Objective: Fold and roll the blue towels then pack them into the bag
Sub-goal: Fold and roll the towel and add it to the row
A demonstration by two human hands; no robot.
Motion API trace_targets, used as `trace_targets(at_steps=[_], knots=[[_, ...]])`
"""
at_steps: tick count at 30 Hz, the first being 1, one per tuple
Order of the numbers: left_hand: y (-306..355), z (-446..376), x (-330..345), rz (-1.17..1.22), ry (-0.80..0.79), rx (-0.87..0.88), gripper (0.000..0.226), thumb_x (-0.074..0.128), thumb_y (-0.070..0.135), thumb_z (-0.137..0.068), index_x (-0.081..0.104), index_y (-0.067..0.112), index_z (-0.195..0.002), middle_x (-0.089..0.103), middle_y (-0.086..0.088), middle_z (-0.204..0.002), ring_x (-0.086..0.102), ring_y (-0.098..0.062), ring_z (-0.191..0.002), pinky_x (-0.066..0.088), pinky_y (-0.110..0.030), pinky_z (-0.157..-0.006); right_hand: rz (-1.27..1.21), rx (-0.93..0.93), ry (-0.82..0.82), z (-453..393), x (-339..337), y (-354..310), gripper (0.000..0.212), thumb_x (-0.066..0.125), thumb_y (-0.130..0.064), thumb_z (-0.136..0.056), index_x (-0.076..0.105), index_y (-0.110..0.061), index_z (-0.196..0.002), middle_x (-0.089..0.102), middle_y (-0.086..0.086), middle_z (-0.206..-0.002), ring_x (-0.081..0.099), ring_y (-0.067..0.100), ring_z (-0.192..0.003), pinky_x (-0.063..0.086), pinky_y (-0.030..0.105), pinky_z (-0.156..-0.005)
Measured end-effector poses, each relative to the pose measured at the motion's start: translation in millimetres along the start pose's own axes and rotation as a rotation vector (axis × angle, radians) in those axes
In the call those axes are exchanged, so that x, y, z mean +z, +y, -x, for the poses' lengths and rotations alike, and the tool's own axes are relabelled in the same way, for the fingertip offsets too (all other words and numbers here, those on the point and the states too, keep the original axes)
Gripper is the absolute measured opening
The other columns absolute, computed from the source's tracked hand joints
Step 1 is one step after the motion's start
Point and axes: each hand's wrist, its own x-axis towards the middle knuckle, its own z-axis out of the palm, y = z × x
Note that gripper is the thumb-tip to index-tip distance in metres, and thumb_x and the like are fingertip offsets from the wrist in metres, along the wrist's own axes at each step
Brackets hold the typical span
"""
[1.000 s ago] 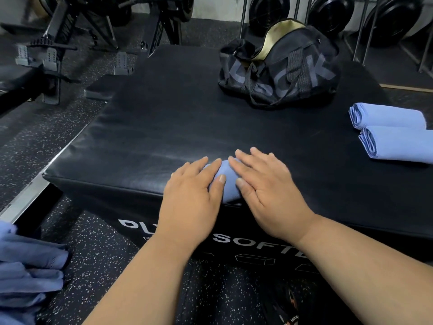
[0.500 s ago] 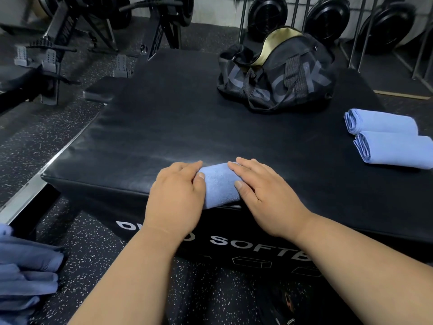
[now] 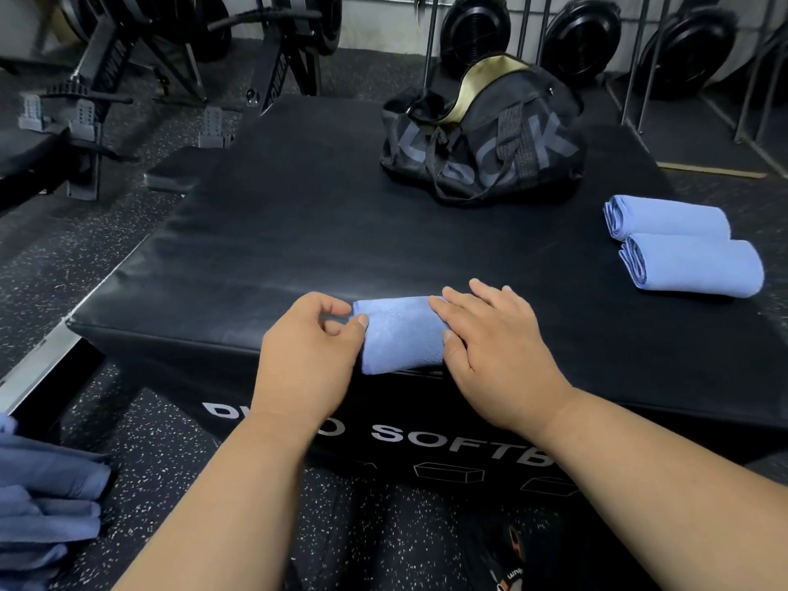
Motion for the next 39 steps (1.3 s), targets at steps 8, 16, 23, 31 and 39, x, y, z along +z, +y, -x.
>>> trace_targets(at_steps=[8, 16, 23, 31, 39], knots=[[25.5, 24.6, 49.5, 0.149, -0.179, 0.017, 0.012, 0.075, 0.038, -0.093, 0.07, 0.031, -0.101, 0.075, 0.015, -0.081, 0.069, 0.0, -0.073, 0.047, -0.017, -0.067, 0.068, -0.138, 0.014, 30.5, -5.8, 26.3, 0.07, 0.054, -0.054, -0.095, 0.047, -0.024, -0.158, 0.041, 0.012, -0.165, 0.036, 0.037, -0.152, 0.025, 0.058, -0.123], [53.3, 40.3, 89.6, 0.212, -0.378, 0.121, 0.02, 0.07, 0.025, -0.099, 0.072, 0.033, -0.117, 0.078, 0.018, -0.103, 0.071, 0.004, -0.095, 0.055, -0.015, -0.085, 0.065, 0.055, 0.026, 47.2, -18.6, 78.5, 0.075, 0.045, -0.069, -0.095, 0.05, -0.025, -0.155, 0.044, 0.01, -0.163, 0.036, 0.036, -0.153, 0.021, 0.053, -0.126], [57.0, 22.5, 110.0, -0.033, -0.267, 0.18, 0.026, 0.072, 0.033, -0.097, 0.069, 0.035, -0.122, 0.071, 0.018, -0.111, 0.065, 0.004, -0.106, 0.047, -0.017, -0.097, 0.068, 0.158, 0.093, 66.6, -33.3, 121.2, 0.068, 0.048, -0.061, -0.091, 0.06, -0.02, -0.144, 0.053, 0.01, -0.156, 0.044, 0.038, -0.147, 0.028, 0.054, -0.123], [70.6, 25.3, 146.8, -0.336, -0.14, 0.302, 0.036, 0.066, 0.044, -0.093, 0.07, 0.032, -0.127, 0.066, 0.009, -0.131, 0.055, -0.02, -0.128, 0.047, -0.038, -0.11, 0.045, 0.227, 0.27, 76.7, -40.9, 155.4, 0.062, 0.063, -0.074, -0.075, 0.073, -0.021, -0.108, 0.07, 0.004, -0.124, 0.06, 0.03, -0.125, 0.043, 0.051, -0.111], [65.3, 19.2, 170.8, -0.81, -0.148, 0.331, 0.075, 0.027, 0.073, -0.1, 0.019, 0.039, -0.166, 0.008, -0.003, -0.177, 0.003, -0.032, -0.162, 0.008, -0.051, -0.13, 0.115, 0.333, 0.262, 80.0, -51.5, 196.2, 0.051, 0.056, -0.065, -0.083, 0.063, -0.031, -0.121, 0.059, -0.01, -0.113, 0.053, 0.024, -0.115, 0.038, 0.048, -0.103]])
